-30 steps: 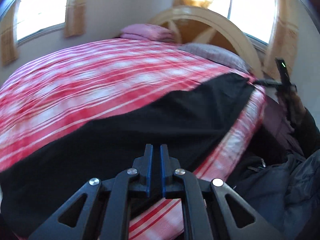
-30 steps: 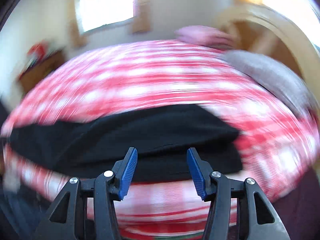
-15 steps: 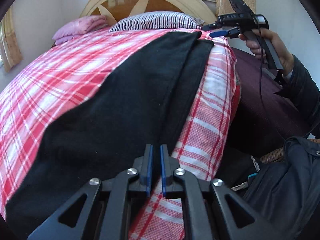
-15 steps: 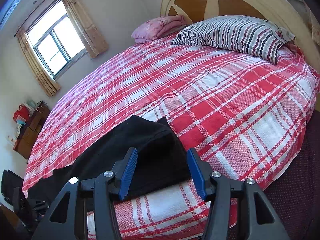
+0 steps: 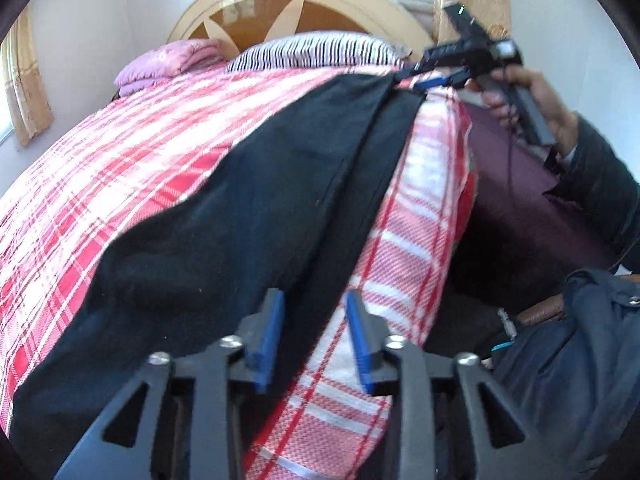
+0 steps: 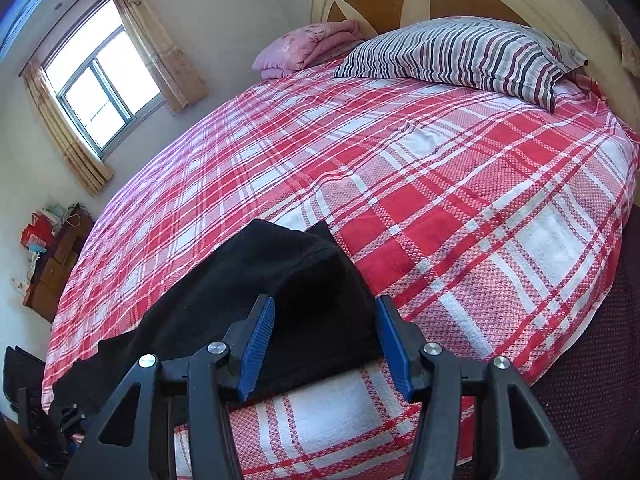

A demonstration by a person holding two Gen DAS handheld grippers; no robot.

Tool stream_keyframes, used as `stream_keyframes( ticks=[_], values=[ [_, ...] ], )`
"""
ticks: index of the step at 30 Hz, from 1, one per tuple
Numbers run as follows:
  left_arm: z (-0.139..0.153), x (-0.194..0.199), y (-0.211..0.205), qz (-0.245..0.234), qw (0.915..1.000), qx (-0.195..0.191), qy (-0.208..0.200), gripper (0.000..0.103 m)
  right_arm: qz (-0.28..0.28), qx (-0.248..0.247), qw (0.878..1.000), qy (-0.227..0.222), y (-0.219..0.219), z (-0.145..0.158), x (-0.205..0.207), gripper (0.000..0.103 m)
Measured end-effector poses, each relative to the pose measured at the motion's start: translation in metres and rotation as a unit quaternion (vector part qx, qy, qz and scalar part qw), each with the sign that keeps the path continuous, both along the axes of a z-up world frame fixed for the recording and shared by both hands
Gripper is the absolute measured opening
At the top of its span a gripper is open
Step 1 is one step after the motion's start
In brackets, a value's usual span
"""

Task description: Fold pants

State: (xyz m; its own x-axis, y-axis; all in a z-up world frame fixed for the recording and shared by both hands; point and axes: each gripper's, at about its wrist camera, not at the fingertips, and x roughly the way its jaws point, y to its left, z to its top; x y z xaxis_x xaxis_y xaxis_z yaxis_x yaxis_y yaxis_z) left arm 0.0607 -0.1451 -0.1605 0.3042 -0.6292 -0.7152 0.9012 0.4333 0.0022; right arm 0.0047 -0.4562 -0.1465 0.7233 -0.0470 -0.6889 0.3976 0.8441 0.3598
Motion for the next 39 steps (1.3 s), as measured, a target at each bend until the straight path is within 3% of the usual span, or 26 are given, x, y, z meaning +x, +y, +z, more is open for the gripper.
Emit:
stream_keyframes(
  ticks=[1, 5, 11, 16, 22, 27, 28, 29, 31, 34, 39],
  values=[
    [0.001, -0.001, 0.0, 0.004, 1.0, -0.002, -0.007, 0.05, 0.0, 0.0, 1.0, 0.0, 0.0, -0.001, 0.001, 0.054],
    [0.001, 0.003, -0.002, 0.016, 0.9996, 0.007, -0.024, 0.05, 0.003, -0.002, 1.0, 0.0, 0.002, -0.002, 0.001, 0.054],
    [-0.023, 0.01, -0.02, 0.025, 0.9951, 0.078, -0.055, 0.048, 0.007, 0.009, 1.0, -0.007, 0.002, -0.002, 0.003, 0.054],
    [-0.021, 0.022, -0.014, 0.037, 0.9961, 0.067, -0.043, 0.012, 0.014, 0.026, 0.999, -0.018, -0.001, -0.004, 0.004, 0.054],
    [-0.019, 0.023, -0.011, 0.047, 0.9957, 0.07, -0.039, 0.007, 0.018, 0.041, 0.998, -0.041, -0.004, -0.002, 0.008, 0.053],
    [-0.016, 0.031, -0.008, 0.057, 0.9968, 0.053, -0.02, 0.007, 0.012, 0.086, 0.995, -0.058, -0.018, -0.004, 0.012, 0.053],
    [-0.017, 0.031, -0.009, 0.057, 0.9967, 0.056, -0.02, 0.007, 0.01, 0.089, 0.994, -0.057, -0.021, -0.004, 0.015, 0.051],
    [-0.019, 0.03, -0.009, 0.056, 0.9966, 0.057, -0.019, 0.007, 0.005, 0.091, 0.994, -0.055, -0.023, -0.005, 0.018, 0.031],
    [-0.021, 0.033, -0.01, 0.058, 0.9963, 0.061, -0.017, 0.007, -0.006, 0.087, 0.995, -0.046, -0.027, -0.007, 0.024, 0.008],
    [-0.017, 0.037, -0.007, 0.065, 0.9965, 0.051, -0.015, 0.006, 0.0, 0.071, 0.996, -0.055, -0.023, -0.001, 0.03, 0.006],
    [0.016, 0.043, 0.014, 0.077, 0.9965, 0.007, -0.03, 0.006, 0.039, 0.046, 0.99, -0.127, -0.008, 0.041, 0.014, 0.006]
  ],
)
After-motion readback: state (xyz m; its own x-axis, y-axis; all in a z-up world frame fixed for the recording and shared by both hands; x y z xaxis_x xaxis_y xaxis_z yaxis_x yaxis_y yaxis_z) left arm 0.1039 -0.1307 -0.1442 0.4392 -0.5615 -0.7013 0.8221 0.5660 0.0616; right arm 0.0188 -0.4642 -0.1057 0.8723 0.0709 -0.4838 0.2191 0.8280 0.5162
